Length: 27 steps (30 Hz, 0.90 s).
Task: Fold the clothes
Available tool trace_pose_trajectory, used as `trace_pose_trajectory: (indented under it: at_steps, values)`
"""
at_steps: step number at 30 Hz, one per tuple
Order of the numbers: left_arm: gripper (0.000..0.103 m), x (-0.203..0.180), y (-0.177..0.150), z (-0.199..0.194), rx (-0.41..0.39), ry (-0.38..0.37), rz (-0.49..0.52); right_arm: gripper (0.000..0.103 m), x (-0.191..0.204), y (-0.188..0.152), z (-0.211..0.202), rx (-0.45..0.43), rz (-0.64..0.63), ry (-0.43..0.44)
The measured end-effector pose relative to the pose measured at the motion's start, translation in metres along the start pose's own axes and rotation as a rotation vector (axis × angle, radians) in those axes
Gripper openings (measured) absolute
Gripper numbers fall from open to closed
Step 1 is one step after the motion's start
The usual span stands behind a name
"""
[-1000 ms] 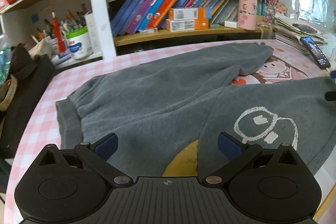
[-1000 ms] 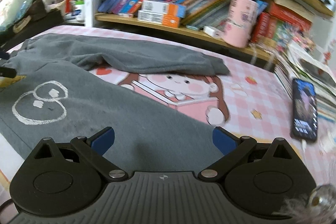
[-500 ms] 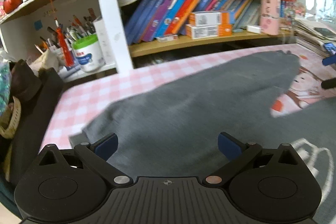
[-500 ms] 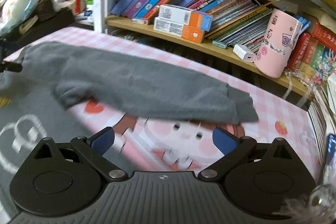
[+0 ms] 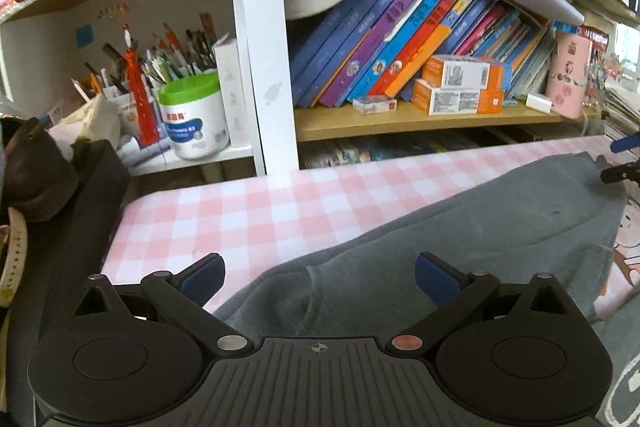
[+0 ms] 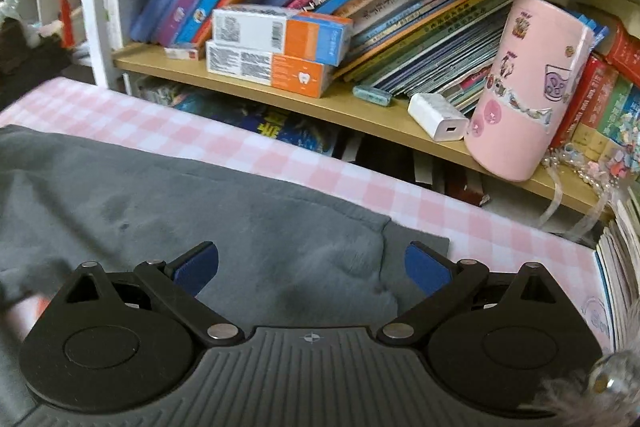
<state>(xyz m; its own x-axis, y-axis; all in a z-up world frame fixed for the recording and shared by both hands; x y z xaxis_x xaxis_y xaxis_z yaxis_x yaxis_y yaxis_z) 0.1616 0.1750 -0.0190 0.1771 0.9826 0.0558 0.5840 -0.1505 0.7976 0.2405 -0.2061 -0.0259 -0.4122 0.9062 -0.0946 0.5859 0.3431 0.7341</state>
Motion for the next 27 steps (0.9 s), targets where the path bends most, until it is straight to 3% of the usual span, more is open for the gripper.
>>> trace_pose_trajectory:
  at_steps: [5,9,12,21,27]
  values:
    - [0.102,0.006,0.0,0.018,0.034,0.06,0.054,0.099,-0.004,0.003,0.026,0.025,-0.064,-0.035]
    - [0.102,0.006,0.0,0.031,0.058,0.064,0.128,0.096,-0.008,0.01,0.043,0.028,-0.075,-0.031]
    - [0.102,0.005,0.001,0.038,0.069,0.038,0.151,0.088,-0.007,0.014,0.052,0.022,-0.089,-0.022]
    - [0.098,0.001,-0.004,0.066,0.133,-0.082,0.157,0.088,-0.015,0.018,0.073,0.035,-0.034,0.027]
    - [0.093,0.007,-0.008,0.075,0.163,-0.175,0.06,0.088,-0.021,0.015,0.076,0.019,0.018,0.064]
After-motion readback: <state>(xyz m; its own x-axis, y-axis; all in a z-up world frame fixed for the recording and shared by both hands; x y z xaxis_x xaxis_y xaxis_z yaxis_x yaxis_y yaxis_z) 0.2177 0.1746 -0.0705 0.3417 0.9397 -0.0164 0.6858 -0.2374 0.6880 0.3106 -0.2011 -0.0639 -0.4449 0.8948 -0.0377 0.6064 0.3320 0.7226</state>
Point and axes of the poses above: each gripper's, at about its wrist camera, not at the fingertips, and z roughly the way its jaws point, x to its left, y to its top, the point moved 7 cm from there along z, roughly the way its jaws point
